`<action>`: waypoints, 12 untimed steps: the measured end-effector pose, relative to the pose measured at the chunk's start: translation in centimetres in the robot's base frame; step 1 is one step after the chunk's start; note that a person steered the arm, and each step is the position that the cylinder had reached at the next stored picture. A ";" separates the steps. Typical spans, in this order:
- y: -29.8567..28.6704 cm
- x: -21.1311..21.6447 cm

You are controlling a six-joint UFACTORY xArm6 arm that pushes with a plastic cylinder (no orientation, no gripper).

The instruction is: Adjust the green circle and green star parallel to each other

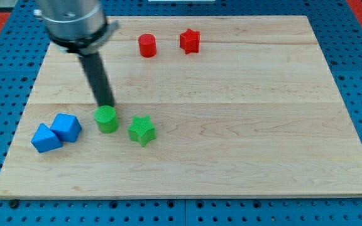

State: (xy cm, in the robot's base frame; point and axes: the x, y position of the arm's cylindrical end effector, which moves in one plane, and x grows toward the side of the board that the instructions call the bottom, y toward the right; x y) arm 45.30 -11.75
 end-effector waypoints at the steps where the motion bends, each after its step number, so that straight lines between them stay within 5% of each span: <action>1: 2.4 0.0; 2: 4.1 0.0; 4: -4.1 0.8; 6: 4.7 6.6; 8: 7.8 4.3; 9: 8.8 7.7; 11: 26.9 -8.6; 12: 24.8 -17.4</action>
State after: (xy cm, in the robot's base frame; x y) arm 27.85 13.04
